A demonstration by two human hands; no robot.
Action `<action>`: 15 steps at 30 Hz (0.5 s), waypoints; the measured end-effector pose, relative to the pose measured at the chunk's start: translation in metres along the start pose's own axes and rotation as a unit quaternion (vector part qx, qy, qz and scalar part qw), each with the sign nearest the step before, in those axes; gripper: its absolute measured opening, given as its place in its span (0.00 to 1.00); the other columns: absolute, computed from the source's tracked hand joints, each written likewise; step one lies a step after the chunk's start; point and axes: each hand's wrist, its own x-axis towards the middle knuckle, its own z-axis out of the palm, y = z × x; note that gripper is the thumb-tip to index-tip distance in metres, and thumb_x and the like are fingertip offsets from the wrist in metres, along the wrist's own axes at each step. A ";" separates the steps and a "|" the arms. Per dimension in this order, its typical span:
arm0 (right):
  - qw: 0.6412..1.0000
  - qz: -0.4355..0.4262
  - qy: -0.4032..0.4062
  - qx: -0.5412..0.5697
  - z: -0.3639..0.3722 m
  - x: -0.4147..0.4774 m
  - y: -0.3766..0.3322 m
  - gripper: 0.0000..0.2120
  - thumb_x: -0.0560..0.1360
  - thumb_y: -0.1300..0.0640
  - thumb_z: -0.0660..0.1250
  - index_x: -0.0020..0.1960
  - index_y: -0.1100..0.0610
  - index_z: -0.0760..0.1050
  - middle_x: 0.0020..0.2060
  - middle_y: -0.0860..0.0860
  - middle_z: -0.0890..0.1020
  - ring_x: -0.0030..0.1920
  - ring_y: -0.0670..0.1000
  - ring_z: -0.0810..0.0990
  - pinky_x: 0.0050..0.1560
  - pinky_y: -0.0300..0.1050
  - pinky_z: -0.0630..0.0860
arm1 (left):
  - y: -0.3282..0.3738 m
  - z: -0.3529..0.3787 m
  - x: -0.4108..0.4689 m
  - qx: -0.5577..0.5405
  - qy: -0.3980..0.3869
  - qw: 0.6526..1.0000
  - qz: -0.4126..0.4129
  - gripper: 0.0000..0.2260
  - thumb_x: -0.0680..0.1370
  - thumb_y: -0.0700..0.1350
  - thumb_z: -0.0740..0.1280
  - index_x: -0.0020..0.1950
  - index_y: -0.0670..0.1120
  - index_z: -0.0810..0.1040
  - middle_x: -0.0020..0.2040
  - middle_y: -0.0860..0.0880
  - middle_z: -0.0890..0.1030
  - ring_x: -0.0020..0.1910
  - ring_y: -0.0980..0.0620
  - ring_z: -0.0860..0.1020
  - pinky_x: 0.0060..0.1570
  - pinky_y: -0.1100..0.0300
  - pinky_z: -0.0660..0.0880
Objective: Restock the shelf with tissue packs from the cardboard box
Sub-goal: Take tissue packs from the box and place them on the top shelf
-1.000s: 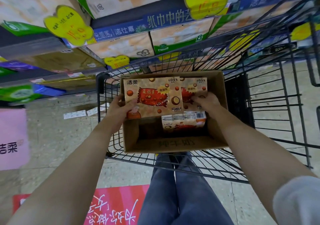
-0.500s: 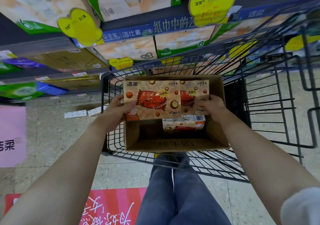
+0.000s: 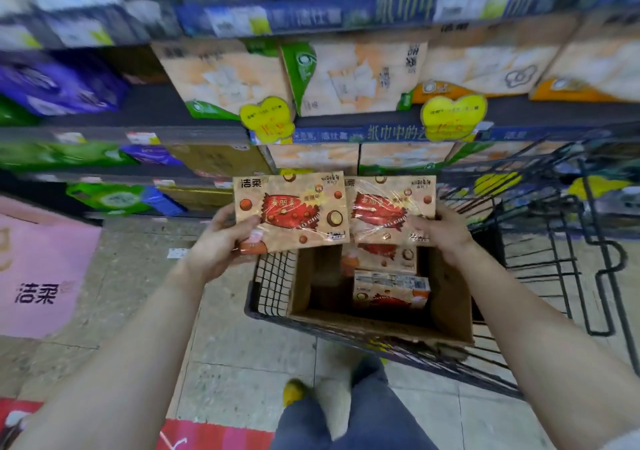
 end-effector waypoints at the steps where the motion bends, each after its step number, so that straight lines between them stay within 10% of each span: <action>1: 1.000 -0.011 -0.006 0.002 0.007 -0.006 -0.012 0.26 0.72 0.60 0.78 0.69 0.54 0.78 0.55 0.52 0.86 0.50 0.47 0.85 0.40 0.36 0.81 | 0.006 -0.011 -0.007 -0.008 0.000 1.000 0.014 0.28 0.70 0.43 0.77 0.68 0.51 0.75 0.60 0.45 0.84 0.54 0.43 0.86 0.49 0.45 0.83; 5: 0.998 -0.064 -0.011 -0.003 0.047 -0.033 -0.057 0.25 0.72 0.59 0.79 0.67 0.53 0.79 0.55 0.50 0.86 0.53 0.50 0.85 0.59 0.51 0.81 | 0.031 -0.066 -0.032 -0.033 -0.006 0.998 0.053 0.28 0.73 0.41 0.75 0.72 0.47 0.72 0.55 0.46 0.87 0.52 0.42 0.87 0.47 0.44 0.84; 15: 0.978 -0.206 -0.016 0.005 0.196 -0.168 -0.140 0.25 0.73 0.61 0.77 0.68 0.50 0.77 0.55 0.46 0.86 0.53 0.48 0.85 0.52 0.47 0.81 | 0.081 -0.267 -0.115 -0.050 0.011 0.981 0.189 0.25 0.77 0.41 0.74 0.73 0.47 0.72 0.58 0.48 0.86 0.50 0.49 0.87 0.42 0.52 0.84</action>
